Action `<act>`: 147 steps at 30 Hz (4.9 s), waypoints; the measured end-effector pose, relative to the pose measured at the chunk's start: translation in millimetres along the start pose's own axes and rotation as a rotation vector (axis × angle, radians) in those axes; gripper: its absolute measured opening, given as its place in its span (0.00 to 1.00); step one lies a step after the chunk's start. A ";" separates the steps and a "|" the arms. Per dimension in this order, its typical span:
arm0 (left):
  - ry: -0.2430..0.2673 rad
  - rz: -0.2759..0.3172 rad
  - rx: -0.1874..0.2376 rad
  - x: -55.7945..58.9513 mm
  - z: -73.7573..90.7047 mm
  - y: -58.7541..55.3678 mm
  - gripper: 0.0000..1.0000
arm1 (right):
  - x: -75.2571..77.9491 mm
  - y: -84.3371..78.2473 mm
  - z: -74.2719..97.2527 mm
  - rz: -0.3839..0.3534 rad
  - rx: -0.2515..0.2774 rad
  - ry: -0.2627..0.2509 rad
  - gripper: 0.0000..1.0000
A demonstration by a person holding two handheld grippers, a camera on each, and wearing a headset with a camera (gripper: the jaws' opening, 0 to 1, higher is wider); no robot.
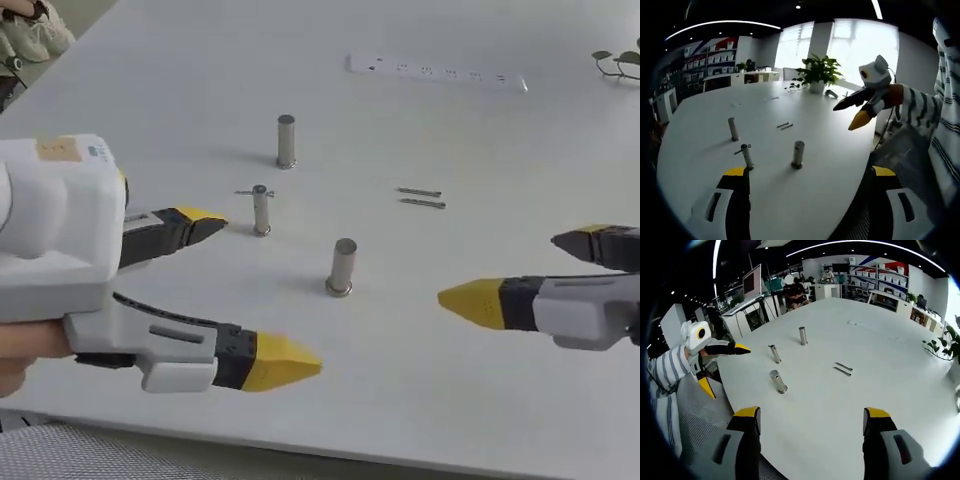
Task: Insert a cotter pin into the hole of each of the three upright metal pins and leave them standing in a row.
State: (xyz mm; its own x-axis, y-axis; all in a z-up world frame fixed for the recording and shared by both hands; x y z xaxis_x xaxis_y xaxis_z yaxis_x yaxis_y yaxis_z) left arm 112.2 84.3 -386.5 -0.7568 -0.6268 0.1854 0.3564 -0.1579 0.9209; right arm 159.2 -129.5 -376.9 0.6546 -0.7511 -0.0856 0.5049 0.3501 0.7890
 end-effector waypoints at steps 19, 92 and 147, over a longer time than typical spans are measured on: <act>0.064 0.054 0.023 1.0 13.2 -1.6 0.99 | 39.5 23.1 -31.3 0.379 -0.099 0.080 0.62; 0.129 0.185 0.066 -7.6 24.0 -7.9 0.93 | 99.6 30.1 -165.1 0.678 -0.467 0.263 0.00; 0.195 0.208 0.106 -22.8 29.7 6.4 0.82 | 95.9 43.9 -165.9 0.615 -0.833 0.275 0.00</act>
State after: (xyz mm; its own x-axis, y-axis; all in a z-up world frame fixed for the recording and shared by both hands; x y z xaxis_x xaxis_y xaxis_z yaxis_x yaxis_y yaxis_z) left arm 115.4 120.2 -374.6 -0.5506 -0.7736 0.3137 0.4258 0.0629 0.9026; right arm 337.6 -93.3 -451.4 0.9792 -0.2005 -0.0309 0.2025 0.9753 0.0883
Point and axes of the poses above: the centre of the closed fingertips' face, and the gripper's own axes: z roughly backward along the fingers, x roughly to its right, y roughly out of its top, the point moved 4 cm from there along z, roughly backward along the fingers, and after that the axes turned 7 degrees about x, right-handed, at the moved point
